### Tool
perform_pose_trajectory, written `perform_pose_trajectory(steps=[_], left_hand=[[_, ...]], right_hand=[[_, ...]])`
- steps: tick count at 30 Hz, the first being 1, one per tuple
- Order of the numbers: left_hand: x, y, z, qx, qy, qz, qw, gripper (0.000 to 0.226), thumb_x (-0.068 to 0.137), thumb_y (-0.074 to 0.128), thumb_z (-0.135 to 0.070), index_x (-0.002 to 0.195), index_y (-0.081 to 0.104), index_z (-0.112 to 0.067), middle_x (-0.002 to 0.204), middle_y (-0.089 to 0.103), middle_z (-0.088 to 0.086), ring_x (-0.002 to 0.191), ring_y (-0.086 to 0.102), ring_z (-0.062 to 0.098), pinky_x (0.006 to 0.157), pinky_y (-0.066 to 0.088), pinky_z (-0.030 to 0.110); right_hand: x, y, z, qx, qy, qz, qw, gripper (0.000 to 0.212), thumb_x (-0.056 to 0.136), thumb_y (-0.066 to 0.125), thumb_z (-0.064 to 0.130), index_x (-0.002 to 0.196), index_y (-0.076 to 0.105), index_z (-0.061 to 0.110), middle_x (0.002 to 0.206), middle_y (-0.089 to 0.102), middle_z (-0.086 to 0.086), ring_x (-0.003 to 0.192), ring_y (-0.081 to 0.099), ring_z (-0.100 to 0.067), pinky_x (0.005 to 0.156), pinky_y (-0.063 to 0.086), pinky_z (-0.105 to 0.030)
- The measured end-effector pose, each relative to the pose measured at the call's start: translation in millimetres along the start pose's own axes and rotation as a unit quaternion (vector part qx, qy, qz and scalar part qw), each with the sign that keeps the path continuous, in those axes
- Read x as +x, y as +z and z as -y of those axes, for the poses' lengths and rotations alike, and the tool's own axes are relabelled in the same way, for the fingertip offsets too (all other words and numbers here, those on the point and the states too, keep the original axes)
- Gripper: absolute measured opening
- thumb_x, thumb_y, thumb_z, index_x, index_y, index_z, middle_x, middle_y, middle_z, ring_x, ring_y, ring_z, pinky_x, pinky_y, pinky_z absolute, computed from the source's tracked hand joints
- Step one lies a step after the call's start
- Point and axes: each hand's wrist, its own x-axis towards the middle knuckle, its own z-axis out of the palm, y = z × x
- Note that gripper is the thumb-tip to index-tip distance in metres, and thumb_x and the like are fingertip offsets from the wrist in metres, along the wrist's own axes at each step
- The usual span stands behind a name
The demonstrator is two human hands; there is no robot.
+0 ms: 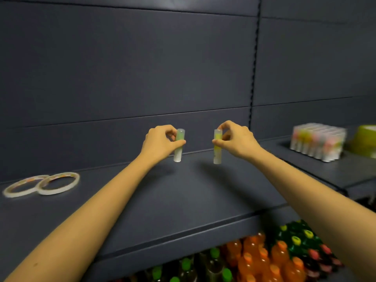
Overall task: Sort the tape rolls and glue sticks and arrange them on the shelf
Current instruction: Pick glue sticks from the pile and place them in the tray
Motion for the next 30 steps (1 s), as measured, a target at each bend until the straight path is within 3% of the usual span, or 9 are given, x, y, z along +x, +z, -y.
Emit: perform_pose_trajectory(steps=[7,10,13,22,27,30], left_hand=[[-11.7,102.7,-107.2,-0.041,0.049,0.044,0.997,0.018,0.074,0.075,-0.024,0.087,0.064,-0.017,0.077,0.062,-0.006,0.077,0.062,0.023,0.081,0.054,0.044],[-17.3,142.4,-150.2,-0.05,0.07,0.063,0.994,0.018,0.073,0.074,-0.023,0.084,0.06,-0.021,0.08,0.064,-0.006,0.074,0.062,0.021,0.079,0.054,0.043],[-18.3,176.7,-189.1,-0.05,0.094,0.085,0.991,0.019,0.072,0.074,-0.022,0.085,0.061,-0.02,0.084,0.067,-0.002,0.079,0.065,0.024,0.08,0.054,0.045],[3.1,254.9,-261.4,-0.041,0.169,0.128,0.976,0.025,0.068,0.08,-0.027,0.078,0.058,-0.024,0.072,0.059,-0.011,0.074,0.059,0.017,0.074,0.053,0.037],[20.7,296.8,-281.7,-0.028,0.167,0.134,0.976,0.023,0.069,0.078,-0.027,0.075,0.056,-0.03,0.072,0.056,-0.017,0.078,0.057,0.017,0.068,0.046,0.03],[30.0,319.2,-290.2,0.004,0.176,0.109,0.978,0.023,0.071,0.074,-0.027,0.088,0.058,-0.025,0.085,0.06,-0.015,0.081,0.052,0.014,0.069,0.039,0.028]], right_hand=[[-60.1,-94.2,-109.4,-0.023,0.041,-0.064,0.997,0.033,0.085,0.067,0.032,0.111,0.053,0.016,0.093,0.069,-0.003,0.087,0.062,-0.021,0.073,0.049,-0.032],[-85.4,-130.3,-153.2,-0.041,0.055,-0.096,0.993,0.036,0.084,0.067,0.03,0.112,0.054,0.012,0.091,0.07,-0.006,0.086,0.06,-0.023,0.066,0.036,-0.027],[-103.1,-163.2,-189.0,-0.057,0.086,-0.123,0.987,0.039,0.083,0.068,0.03,0.114,0.055,0.011,0.088,0.071,-0.005,0.095,0.061,-0.028,0.074,0.044,-0.033],[-127.6,-222.8,-270.4,-0.055,0.112,-0.171,0.977,0.031,0.083,0.07,0.027,0.107,0.056,0.013,0.083,0.067,-0.004,0.088,0.065,-0.025,0.08,0.05,-0.037],[-112.9,-239.8,-305.3,-0.056,0.091,-0.174,0.979,0.03,0.083,0.071,0.024,0.106,0.057,0.01,0.093,0.067,-0.004,0.082,0.067,-0.022,0.079,0.052,-0.039],[-94.7,-245.4,-322.6,-0.04,0.067,-0.177,0.981,0.027,0.082,0.072,0.021,0.102,0.058,0.01,0.091,0.063,0.0,0.081,0.067,-0.024,0.081,0.051,-0.046]])
